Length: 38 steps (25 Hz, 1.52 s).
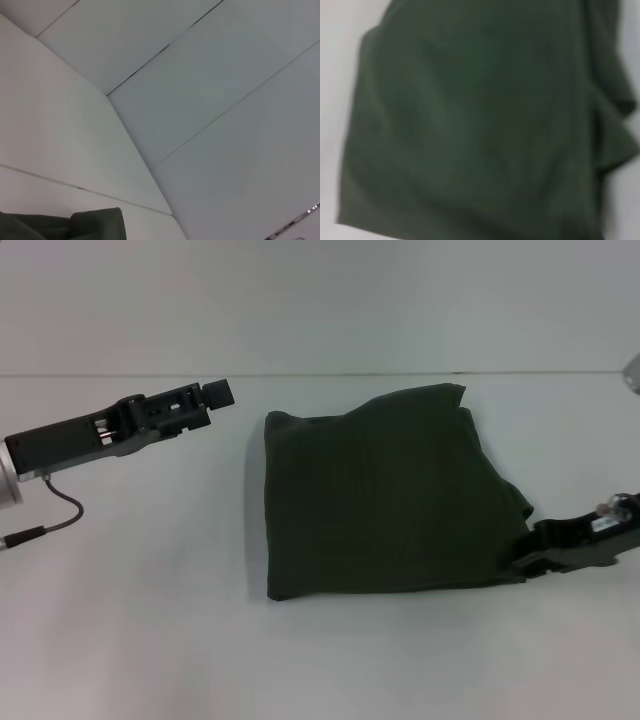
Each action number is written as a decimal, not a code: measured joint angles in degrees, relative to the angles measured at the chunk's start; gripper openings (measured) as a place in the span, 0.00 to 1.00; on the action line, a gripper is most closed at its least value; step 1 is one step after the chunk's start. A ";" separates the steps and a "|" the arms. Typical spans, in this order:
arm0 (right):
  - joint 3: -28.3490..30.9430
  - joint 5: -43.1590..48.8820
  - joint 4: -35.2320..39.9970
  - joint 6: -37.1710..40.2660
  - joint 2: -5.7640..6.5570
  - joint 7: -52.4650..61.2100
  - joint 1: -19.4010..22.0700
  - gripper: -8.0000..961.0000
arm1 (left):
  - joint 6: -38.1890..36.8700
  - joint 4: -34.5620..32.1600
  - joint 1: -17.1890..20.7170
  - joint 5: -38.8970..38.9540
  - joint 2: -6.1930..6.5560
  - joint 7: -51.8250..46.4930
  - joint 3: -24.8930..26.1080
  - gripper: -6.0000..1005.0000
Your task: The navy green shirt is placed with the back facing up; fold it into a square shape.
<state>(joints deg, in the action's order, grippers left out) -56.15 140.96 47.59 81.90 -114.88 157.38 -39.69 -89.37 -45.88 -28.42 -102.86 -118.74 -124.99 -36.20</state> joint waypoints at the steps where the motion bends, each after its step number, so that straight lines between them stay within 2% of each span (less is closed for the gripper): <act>1: 0.32 0.35 0.96 0.15 0.11 0.27 0.56 0.49 | -0.06 0.01 0.04 0.33 -0.01 0.03 -0.01 0.86; 8: 6.56 -3.89 2.55 3.02 0.05 -3.26 1.84 0.50 | -0.46 0.01 0.26 1.16 -0.01 0.26 -0.10 0.86; 15: 6.55 -3.42 0.41 -0.13 -0.77 -3.86 0.78 0.52 | -0.72 0.01 -0.03 1.35 -0.20 0.17 -0.10 0.86; 21: 7.40 0.43 1.53 -2.42 -0.33 -2.43 1.66 0.53 | -0.74 0.00 0.11 1.35 -0.27 0.33 -0.09 0.86; 24: 10.86 -2.15 3.86 0.12 0.23 -4.83 3.97 0.54 | -0.97 0.00 0.53 1.35 -0.09 0.11 0.03 0.86; 27: 18.69 -10.57 4.32 4.73 0.52 -13.47 7.07 0.54 | -3.02 0.01 1.04 1.07 0.18 -0.93 0.08 0.86; 29: 24.24 -16.60 2.31 6.92 1.01 -19.23 9.39 0.55 | -4.71 0.04 1.79 0.84 0.34 -2.37 0.04 0.86; 32: 31.40 -24.87 -5.33 7.59 2.88 -28.37 12.68 0.55 | -5.40 0.78 3.05 0.45 -0.03 -5.32 -1.27 0.86; 35: 35.87 -30.51 -10.94 7.16 4.85 -35.15 14.93 0.56 | -4.49 3.38 3.26 -1.52 -0.31 -8.27 -2.82 0.86; 37: 37.82 -32.00 -11.96 6.44 5.51 -37.55 15.58 0.56 | -3.31 5.05 2.78 -3.07 -0.68 -9.71 -3.05 0.86; 38: 38.87 -32.12 -11.96 6.01 5.65 -37.99 15.70 0.61 | -2.46 5.79 2.57 -3.59 -0.94 -10.66 -3.10 0.86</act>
<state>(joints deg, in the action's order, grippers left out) -17.28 108.84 35.63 87.90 -109.24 119.39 -23.98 -91.83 -40.09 -25.85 -106.45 -119.68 -135.65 -39.30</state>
